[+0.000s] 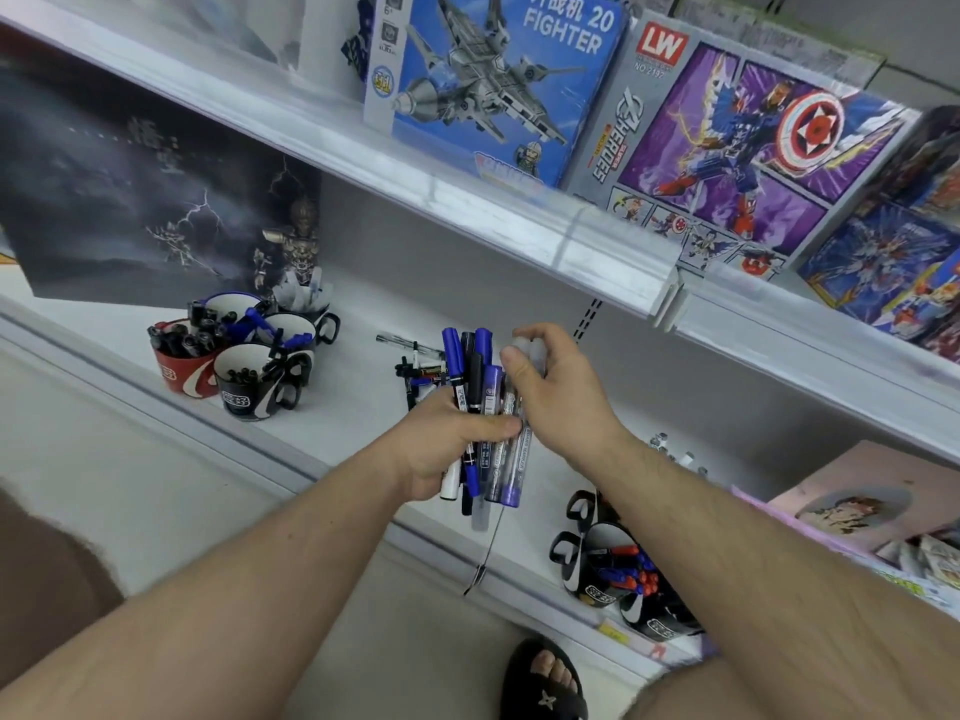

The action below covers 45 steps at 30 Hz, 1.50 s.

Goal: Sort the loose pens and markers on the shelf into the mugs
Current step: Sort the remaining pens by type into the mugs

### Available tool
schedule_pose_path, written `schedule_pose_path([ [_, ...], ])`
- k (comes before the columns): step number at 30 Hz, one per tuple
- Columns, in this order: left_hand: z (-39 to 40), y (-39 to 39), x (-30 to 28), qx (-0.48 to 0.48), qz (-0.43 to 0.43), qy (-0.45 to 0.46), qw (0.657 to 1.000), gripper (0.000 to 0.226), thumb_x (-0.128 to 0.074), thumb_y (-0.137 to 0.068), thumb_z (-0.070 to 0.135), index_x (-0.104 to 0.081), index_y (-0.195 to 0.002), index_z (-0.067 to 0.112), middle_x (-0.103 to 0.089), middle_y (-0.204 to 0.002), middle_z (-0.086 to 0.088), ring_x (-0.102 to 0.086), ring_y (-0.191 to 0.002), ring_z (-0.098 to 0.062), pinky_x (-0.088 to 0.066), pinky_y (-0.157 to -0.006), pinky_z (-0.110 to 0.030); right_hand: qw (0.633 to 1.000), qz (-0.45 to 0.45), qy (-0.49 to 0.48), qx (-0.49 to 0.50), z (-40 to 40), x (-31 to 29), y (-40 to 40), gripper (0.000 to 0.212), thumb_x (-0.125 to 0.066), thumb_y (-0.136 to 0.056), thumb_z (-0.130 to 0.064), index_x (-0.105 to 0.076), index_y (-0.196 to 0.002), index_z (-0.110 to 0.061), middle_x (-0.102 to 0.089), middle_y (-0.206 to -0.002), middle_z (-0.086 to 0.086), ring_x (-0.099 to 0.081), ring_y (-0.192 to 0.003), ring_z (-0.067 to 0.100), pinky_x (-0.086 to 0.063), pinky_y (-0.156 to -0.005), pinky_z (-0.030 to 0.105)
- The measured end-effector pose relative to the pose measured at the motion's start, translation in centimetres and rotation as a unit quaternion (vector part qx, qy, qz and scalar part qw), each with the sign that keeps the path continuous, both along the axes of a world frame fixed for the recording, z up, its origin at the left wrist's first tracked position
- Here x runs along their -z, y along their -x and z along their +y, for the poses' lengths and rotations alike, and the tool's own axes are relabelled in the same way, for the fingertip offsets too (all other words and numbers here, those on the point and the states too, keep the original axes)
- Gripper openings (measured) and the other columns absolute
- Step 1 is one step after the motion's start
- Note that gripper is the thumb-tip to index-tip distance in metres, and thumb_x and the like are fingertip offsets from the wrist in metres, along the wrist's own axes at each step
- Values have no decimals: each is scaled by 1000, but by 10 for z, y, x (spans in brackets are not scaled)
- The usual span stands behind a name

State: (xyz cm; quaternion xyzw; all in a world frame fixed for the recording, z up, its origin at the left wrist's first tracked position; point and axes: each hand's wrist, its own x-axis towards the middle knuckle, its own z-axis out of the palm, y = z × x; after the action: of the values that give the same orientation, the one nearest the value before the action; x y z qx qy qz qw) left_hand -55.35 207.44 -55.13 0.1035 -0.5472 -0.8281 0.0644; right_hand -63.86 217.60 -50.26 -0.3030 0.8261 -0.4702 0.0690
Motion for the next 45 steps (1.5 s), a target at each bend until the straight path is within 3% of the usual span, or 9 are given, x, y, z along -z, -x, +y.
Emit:
schedule_pose_path([
  [7, -51, -17, -18, 0, -33, 95, 995, 22, -67, -81, -10, -71, -91, 9, -74, -85, -7, -69, -81, -19, -56, -81, -33, 998, -40, -20, 40, -49, -4, -16, 26, -49, -100, -28, -50, -125, -21, -58, -82, -2, -50, -55, 9, -40, -48, 24],
  [13, -97, -17, -33, -4, -65, 169, 984, 22, -72, -81, -4, -70, -100, 6, -75, -90, -7, -70, -80, -16, -54, -69, -22, 995, -92, 10, 47, -86, -7, -11, 39, -49, -99, -29, -41, -137, -28, -64, -80, 2, -53, -54, 13, -45, -50, 24],
  [16, -128, -11, -39, -14, -102, 197, 975, 18, -74, -82, 2, -64, -97, 5, -72, -80, -6, -67, -65, -17, -51, -60, -27, 988, -118, 62, 77, -107, 0, -1, 44, -48, -99, -24, -35, -141, -28, -67, -88, 9, -54, -56, 16, -46, -53, 28],
  [20, -171, -1, -40, -44, -135, 220, 965, 15, -70, -87, 4, -56, -89, 8, -70, -82, -10, -62, -59, -18, -50, -56, -30, 978, -145, 99, 115, -131, 16, 19, 24, -50, -99, -22, -48, -123, -19, -68, -92, 6, -53, -59, 11, -42, -47, 19],
  [25, -218, 6, -28, -51, -170, 246, 953, 14, -70, -87, 6, -56, -88, 5, -62, -72, -9, -59, -55, -19, -50, -53, -32, 980, -117, 73, 144, -156, 46, 48, 11, -51, -96, -28, -54, -104, -21, -68, -91, 5, -55, -64, 19, -41, -58, 32],
  [31, -268, 11, -4, -152, -185, 187, 953, 14, -70, -89, 7, -57, -83, 9, -63, -66, -6, -57, -49, -15, -48, -45, -23, 986, -100, 61, 121, -192, 75, 74, 27, -54, -95, -33, -49, -121, -31, -68, -92, -1, -62, -72, 18, -52, -65, 33],
  [36, -301, 23, 26, -247, -167, 121, 947, 14, -73, -87, 11, -61, -81, 8, -62, -64, -5, -56, -50, -15, -49, -45, -25, 988, -102, 54, 99, -229, 95, 94, 7, -58, -90, -27, -62, -95, -24, -69, -89, 1, -62, -70, 21, -54, -64, 39],
  [40, -316, 28, 51, -307, -147, 101, 935, 13, -69, -90, 13, -59, -82, 9, -60, -60, -3, -53, -53, -18, -50, -48, -27, 996, -20, 41, 71, -265, 100, 111, 9, -58, -90, -28, -60, -83, -24, -67, -74, -4, -64, -68, 21, -56, -69, 43],
  [45, -325, 28, 72, -321, -119, 48, 938, 16, -64, -94, 22, -58, -83, 13, -59, -66, -5, -53, -55, -20, -47, -53, -30, 996, 28, 52, 66, -318, 103, 131, 8, -59, -90, -30, -59, -88, -22, -65, -77, -5, -63, -72, 17, -47, -59, 23],
])
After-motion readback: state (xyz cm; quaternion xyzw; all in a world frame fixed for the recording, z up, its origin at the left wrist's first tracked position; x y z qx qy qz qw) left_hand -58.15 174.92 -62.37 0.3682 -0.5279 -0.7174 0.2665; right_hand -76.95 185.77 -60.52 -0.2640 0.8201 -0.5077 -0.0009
